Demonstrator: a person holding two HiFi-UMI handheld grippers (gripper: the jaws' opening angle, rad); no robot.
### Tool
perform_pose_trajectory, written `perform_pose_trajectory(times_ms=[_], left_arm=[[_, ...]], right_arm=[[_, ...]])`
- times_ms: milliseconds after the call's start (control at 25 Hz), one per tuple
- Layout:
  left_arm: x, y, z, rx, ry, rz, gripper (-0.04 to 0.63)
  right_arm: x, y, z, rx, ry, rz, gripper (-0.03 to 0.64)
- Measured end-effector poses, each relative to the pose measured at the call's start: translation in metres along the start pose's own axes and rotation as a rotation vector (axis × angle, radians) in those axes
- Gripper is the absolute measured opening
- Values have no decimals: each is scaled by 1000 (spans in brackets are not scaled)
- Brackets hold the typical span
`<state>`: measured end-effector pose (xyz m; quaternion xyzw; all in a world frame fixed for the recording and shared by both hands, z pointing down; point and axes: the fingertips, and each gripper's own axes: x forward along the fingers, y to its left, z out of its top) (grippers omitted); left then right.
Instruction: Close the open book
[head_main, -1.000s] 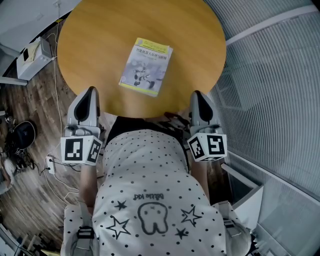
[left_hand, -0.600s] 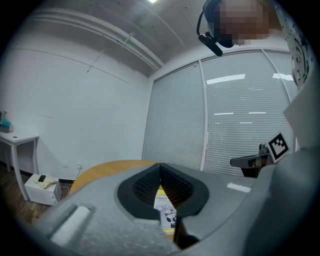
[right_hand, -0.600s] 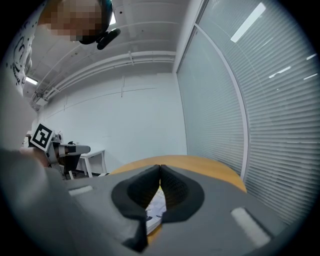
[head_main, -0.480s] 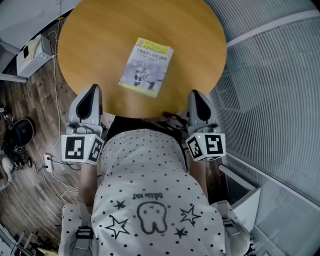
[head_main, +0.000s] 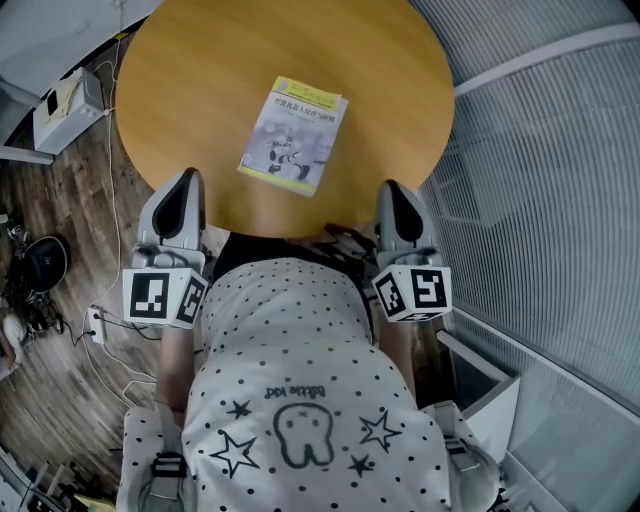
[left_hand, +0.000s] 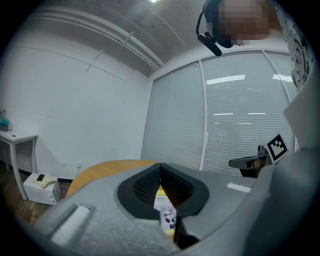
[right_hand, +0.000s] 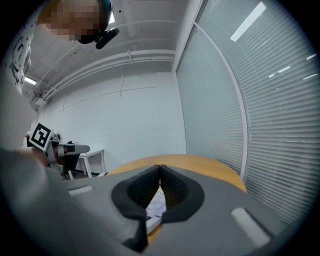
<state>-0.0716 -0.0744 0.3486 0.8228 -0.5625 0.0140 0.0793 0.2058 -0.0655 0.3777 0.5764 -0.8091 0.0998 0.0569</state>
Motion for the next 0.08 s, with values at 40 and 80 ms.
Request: perform_pose_trajectory(times_ms=[40, 80], left_arm=[[0, 0, 0, 0, 0, 0, 10], [0, 0, 1, 0, -1, 0, 11]], right_arm=[[0, 0, 0, 0, -1, -1, 5], [0, 0, 1, 0, -1, -2, 5]])
